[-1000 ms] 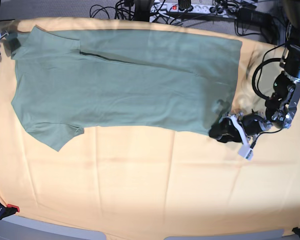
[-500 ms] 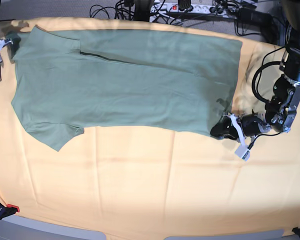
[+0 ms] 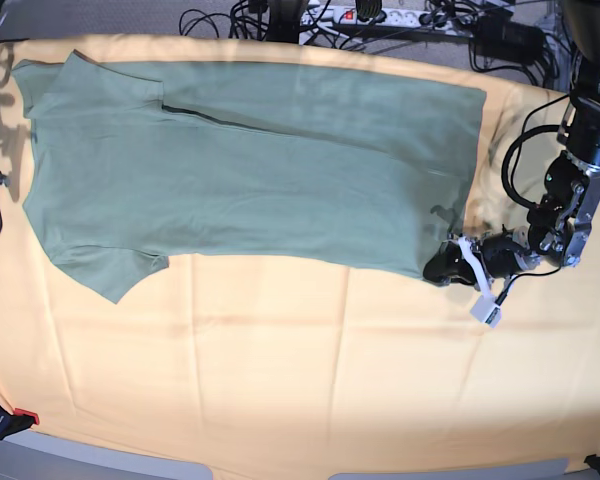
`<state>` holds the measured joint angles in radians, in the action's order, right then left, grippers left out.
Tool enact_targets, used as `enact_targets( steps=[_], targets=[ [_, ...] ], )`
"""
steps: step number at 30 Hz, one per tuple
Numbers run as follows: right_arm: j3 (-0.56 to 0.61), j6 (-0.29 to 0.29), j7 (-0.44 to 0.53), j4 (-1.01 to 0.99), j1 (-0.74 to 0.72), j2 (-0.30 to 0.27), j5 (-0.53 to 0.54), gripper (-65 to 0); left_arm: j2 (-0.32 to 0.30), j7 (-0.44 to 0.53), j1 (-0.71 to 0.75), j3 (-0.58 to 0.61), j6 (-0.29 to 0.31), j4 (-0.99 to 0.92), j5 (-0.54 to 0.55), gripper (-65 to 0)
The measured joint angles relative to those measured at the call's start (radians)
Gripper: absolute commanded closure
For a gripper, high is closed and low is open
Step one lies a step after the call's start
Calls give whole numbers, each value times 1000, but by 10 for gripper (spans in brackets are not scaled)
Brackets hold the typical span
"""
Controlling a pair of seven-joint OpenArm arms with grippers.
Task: Fold the T-shirt properly
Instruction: 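Release and move both grippers to the shirt's opposite long edge, grasp, then lift that edge and fold it over the folded half with both grippers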
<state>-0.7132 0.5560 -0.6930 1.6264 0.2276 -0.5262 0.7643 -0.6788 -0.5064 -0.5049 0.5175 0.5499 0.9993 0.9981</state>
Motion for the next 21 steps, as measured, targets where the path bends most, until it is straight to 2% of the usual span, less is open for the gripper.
enact_targets(
  steps=[4, 7, 17, 21],
  targets=[
    [33, 49, -124, -209, -140, 4, 131, -358, 0, 0, 0, 0, 0, 0, 0, 0],
    [60, 74, -203, -345, -240, 3, 183, -358, 0, 0, 0, 0, 0, 0, 0, 0],
    [123, 66, -235, -643, -461, 3, 178, -358, 0, -3, 0, 0, 0, 0, 7, 0],
    [123, 70, -206, -743, -490, 4, 104, -358, 0, -3, 0, 0, 0, 0, 8, 0]
  ],
)
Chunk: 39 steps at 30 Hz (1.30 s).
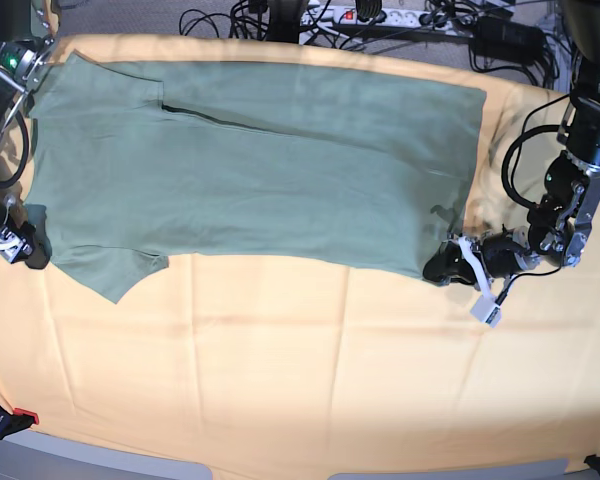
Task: Fold the T-shirt properly
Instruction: 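Lift that edge and fold it over the folded half with both grippers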
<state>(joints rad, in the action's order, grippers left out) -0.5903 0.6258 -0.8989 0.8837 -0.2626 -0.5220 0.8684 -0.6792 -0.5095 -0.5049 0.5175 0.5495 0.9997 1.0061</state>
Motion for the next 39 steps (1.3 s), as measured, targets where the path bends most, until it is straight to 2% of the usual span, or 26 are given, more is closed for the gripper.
enact_targets(
  steps=[2, 5, 6, 10, 13, 16, 18, 19, 21, 22, 26, 31, 35, 39],
  targets=[
    [0, 7, -5, -21, -2, -2, 19, -358, 0, 0, 0, 0, 0, 0, 1, 0],
    [0, 68, -118, -30, -1, 0, 118, -358, 0, -5, 0, 0, 0, 0, 14, 0],
    [5, 67, -148, -30, 0, 5, 157, -358, 0, -5, 0, 0, 0, 0, 14, 0],
    [85, 68, -151, -29, -1, 12, 191, -358, 0, -5, 0, 0, 0, 0, 15, 0],
    [145, 74, -56, -29, -2, 13, 126, -358, 0, -5, 0, 0, 0, 0, 15, 0],
    [150, 75, 35, -29, -1, 13, 38, -354, 0, -5, 0, 0, 0, 0, 15, 0],
    [149, 75, 74, -29, -2, 13, -11, -284, 0, -5, 0, 0, 0, 0, 15, 0],
    [149, 74, 86, -29, -2, 13, -32, -216, 0, -5, 0, 0, 0, 0, 15, 0],
    [150, 74, 114, -29, 0, 13, -64, -37, 0, -5, 0, 0, 0, 0, 15, 0],
    [150, 72, 121, -29, 0, 13, -65, 0, 0, -5, 0, 0, 0, 0, 15, 0],
    [150, 70, 174, -29, 2, 13, -75, 0, 0, -4, 0, 0, 0, 0, 14, 0],
    [150, 70, 174, -30, -2, 13, -77, 0, 0, -1, 0, 0, 0, 0, 6, 0],
    [150, 67, 174, -31, -16, 14, -90, 0, 0, 59, 0, 0, 0, -1, -31, 0],
    [150, 67, 179, -32, -69, 16, -208, 0, 9, 163, -3, 0, -23, -1, -105, 0]
  ],
)
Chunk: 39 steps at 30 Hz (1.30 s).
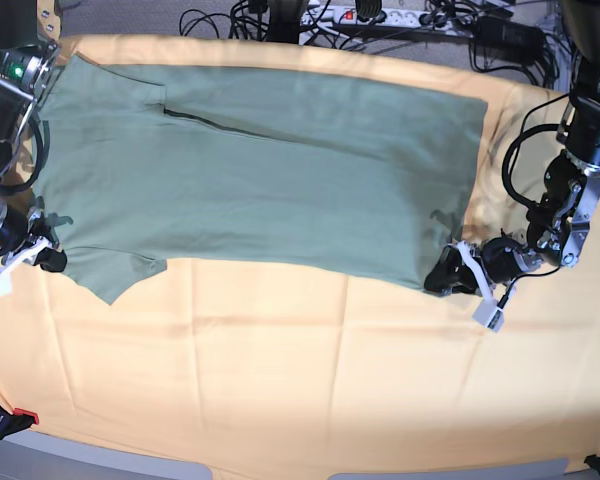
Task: Fold the T-shirt properly
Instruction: 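Lift that edge and fold it over the folded half with both grippers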
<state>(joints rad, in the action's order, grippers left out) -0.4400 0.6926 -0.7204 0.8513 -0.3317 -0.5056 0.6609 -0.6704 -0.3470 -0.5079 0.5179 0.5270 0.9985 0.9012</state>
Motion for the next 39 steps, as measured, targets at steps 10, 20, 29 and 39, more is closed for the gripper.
enact_targets(
  steps=[10, 20, 29, 39],
  targets=[
    [43, -59, 160, -1, -101, 1, -213, 0, 72, 166, -39, 2, -188, -2, -272, 0],
    [237, -63, 204, -1, -145, -2, -311, 0, 81, 118, -140, 3, -103, -1, -300, 0],
    [237, 1, 166, 11, -127, -8, -224, 0, 83, 113, -54, 3, 166, -3, -306, 0],
    [241, 4, 80, 241, 43, -51, -118, 0, 50, 110, -36, 3, 167, -3, -223, 0]
  ],
)
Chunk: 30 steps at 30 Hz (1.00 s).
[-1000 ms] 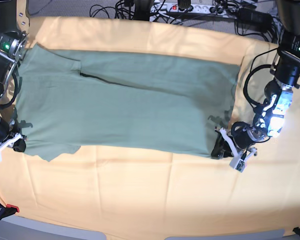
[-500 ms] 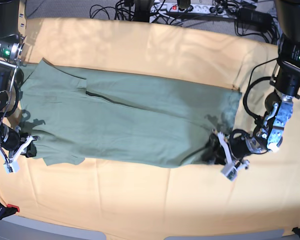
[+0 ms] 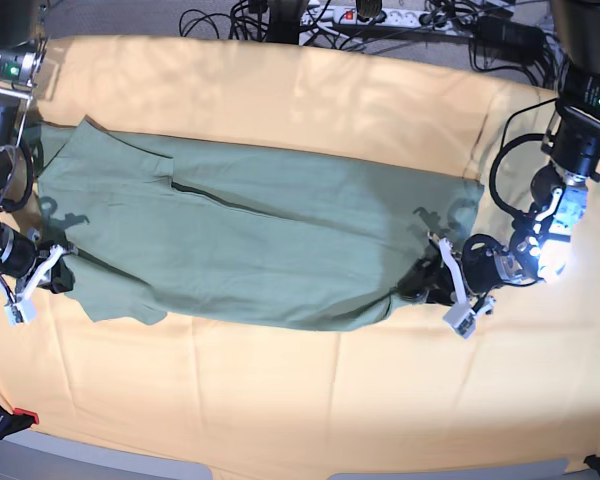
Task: Fold the T-shirt properly
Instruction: 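Lift that edge and fold it over the folded half with both grippers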
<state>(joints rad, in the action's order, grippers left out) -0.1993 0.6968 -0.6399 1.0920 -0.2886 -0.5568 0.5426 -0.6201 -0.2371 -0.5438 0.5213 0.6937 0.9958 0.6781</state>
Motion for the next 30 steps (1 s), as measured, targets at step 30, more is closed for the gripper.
enact_targets(
  steps=[30],
  targets=[
    [0, 3, -125, 68, 71, -97, 87, 0, -93, -417, -24, 0, -1, 20, 346, 0]
  ],
)
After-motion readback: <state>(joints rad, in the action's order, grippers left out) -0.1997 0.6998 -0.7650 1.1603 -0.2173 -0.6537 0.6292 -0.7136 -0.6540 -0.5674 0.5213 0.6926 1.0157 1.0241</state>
